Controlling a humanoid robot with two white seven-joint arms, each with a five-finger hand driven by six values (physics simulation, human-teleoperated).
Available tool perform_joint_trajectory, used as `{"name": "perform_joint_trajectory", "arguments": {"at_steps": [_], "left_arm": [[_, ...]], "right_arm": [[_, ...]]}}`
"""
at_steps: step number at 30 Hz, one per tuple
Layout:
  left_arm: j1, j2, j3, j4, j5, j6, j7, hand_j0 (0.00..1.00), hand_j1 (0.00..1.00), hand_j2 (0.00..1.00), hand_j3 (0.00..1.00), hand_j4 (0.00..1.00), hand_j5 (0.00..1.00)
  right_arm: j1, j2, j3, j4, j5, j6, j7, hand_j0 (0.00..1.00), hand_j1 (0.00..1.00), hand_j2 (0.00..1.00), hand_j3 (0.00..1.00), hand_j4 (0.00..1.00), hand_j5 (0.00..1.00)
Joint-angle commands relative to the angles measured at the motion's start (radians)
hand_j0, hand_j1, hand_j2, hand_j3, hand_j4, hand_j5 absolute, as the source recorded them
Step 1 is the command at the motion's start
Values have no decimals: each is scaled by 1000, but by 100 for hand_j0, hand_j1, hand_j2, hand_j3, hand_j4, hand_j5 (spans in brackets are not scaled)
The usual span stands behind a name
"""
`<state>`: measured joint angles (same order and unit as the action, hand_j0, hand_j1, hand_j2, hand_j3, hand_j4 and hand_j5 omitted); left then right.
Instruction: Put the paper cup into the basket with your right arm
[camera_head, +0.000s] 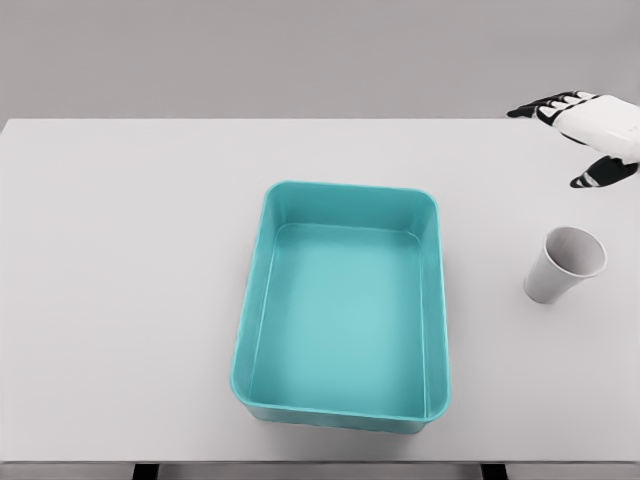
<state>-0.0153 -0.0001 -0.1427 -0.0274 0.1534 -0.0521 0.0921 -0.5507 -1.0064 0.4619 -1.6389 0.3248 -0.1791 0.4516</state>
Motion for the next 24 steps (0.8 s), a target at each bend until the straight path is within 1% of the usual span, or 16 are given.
{"name": "perform_joint_trajectory", "arguments": {"at_steps": [1,4,7,8,9,10,11,12,13,14,15,16,17,18,20,24], "left_arm": [[0,0,0,0,0,0,0,100,100,100,100,100,100],[0,0,0,0,0,0,0,100,100,100,100,100,100],[0,0,0,0,0,0,0,100,100,100,100,100,100],[0,0,0,0,0,0,0,100,100,100,100,100,100],[0,0,0,0,0,0,0,100,100,100,100,100,100],[0,0,0,0,0,0,0,100,100,100,100,100,100],[0,0,0,1,0,0,0,100,100,100,100,100,100],[0,0,0,0,0,0,0,100,100,100,100,100,100],[0,0,0,0,0,0,0,100,100,100,100,100,100],[0,0,0,0,0,0,0,100,100,100,100,100,100],[0,0,0,0,0,0,0,100,100,100,100,100,100],[0,0,0,0,0,0,0,100,100,100,100,100,100],[0,0,0,0,0,0,0,100,100,100,100,100,100],[0,0,0,0,0,0,0,100,100,100,100,100,100],[0,0,0,0,0,-2,0,100,100,100,100,100,100],[0,0,0,0,0,0,0,100,100,100,100,100,100]], "right_arm": [[0,0,-2,-4,-1,-5,1,100,100,100,100,100,100],[2,2,-3,-10,-9,-13,-11,100,100,100,100,100,100],[6,-8,-11,-39,-12,0,-7,100,100,100,100,100,100],[6,-18,-25,-9,-62,0,22,100,100,100,100,100,100],[6,-29,-43,69,-162,-14,132,100,100,100,100,100,100],[8,-26,-84,184,-306,-63,159,100,100,100,100,100,100],[17,-32,-101,266,-400,-151,159,100,100,100,100,100,100],[31,-32,-95,323,-450,-218,159,100,100,100,100,100,100],[57,-20,-94,434,-493,-308,159,100,100,100,100,100,100],[66,-6,-94,533,-533,-402,159,100,100,100,100,100,100],[69,-6,-97,605,-617,-432,159,100,100,100,100,100,100],[74,-9,-100,652,-728,-432,159,100,100,100,100,100,100],[80,-12,-101,659,-760,-432,159,100,100,100,100,100,100],[90,-14,-100,656,-767,-432,159,100,100,100,100,100,100],[120,-15,-100,656,-768,-432,159,100,100,100,100,100,100],[199,-9,-95,642,-768,-432,159,100,100,100,100,100,100]]}}
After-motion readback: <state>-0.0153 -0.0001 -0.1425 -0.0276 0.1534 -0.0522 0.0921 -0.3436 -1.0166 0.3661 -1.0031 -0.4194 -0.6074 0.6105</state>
